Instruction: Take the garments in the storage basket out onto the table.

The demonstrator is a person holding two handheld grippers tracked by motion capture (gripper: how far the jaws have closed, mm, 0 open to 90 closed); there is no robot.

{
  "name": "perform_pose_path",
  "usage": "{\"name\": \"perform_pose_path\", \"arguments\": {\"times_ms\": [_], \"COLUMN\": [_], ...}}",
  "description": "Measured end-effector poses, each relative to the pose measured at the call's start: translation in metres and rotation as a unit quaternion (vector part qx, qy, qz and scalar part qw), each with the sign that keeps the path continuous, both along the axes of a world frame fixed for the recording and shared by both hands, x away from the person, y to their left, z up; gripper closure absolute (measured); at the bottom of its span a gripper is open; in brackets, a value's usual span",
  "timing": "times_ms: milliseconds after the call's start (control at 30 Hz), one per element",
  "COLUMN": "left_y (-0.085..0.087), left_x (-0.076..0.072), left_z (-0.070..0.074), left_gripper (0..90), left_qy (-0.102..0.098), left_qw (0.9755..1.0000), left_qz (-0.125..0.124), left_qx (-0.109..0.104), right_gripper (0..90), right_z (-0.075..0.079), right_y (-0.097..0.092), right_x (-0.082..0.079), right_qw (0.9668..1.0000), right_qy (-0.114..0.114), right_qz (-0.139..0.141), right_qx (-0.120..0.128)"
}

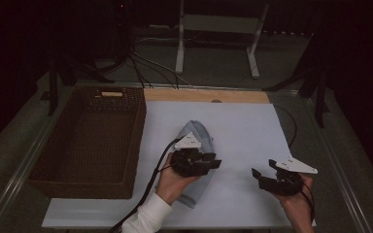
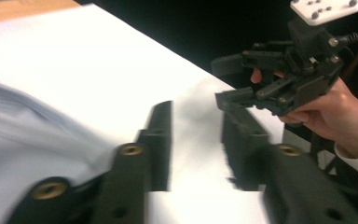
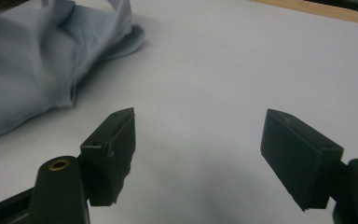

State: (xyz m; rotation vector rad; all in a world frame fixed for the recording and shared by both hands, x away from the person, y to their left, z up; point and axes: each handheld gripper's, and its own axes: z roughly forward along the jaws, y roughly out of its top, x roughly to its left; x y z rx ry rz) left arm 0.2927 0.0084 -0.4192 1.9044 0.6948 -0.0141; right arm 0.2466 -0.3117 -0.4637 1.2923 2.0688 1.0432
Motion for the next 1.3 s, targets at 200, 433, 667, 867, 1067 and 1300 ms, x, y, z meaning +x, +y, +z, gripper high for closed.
{"name": "perform_pose_path", "arguments": {"times_ms": [200, 433, 667, 867, 1067, 1300], "left_y": [0.018, 0.039, 0.055, 0.064, 0.072, 0.079], "left_x": [0.001, 0.003, 0.002, 0.0, -0.004, -0.011], "left_z": [0.002, 0.003, 0.005, 0.004, 0.001, -0.006], "left_gripper": [46.6, 24.5, 5.6, 0.1, 0.0, 0.0], "left_qy": [-0.015, -0.023, -0.039, -0.05, -0.062, -0.072], "left_qw": [0.9995, 0.9973, 0.9948, 0.9922, 0.9897, 0.988], "left_qz": [0.026, 0.069, 0.094, 0.114, 0.126, 0.132], "left_qx": [-0.008, -0.008, -0.008, 0.01, 0.027, 0.035], "right_gripper": [26.4, 26.1, 25.8, 25.6, 25.5, 25.2], "right_z": [0.0, -0.001, -0.002, -0.003, -0.003, -0.004], "right_y": [0.003, 0.005, 0.008, 0.011, 0.013, 0.022], "right_x": [0.0, 0.0, 0.0, 0.001, 0.001, 0.002], "right_qw": [1.0, 1.0, 1.0, 0.9999, 0.9999, 0.9997], "right_qy": [0.001, 0.003, 0.005, 0.005, 0.005, 0.007], "right_qz": [0.003, 0.004, 0.008, 0.011, 0.014, 0.025], "right_qx": [-0.001, -0.001, -0.001, -0.001, -0.001, -0.003]}}
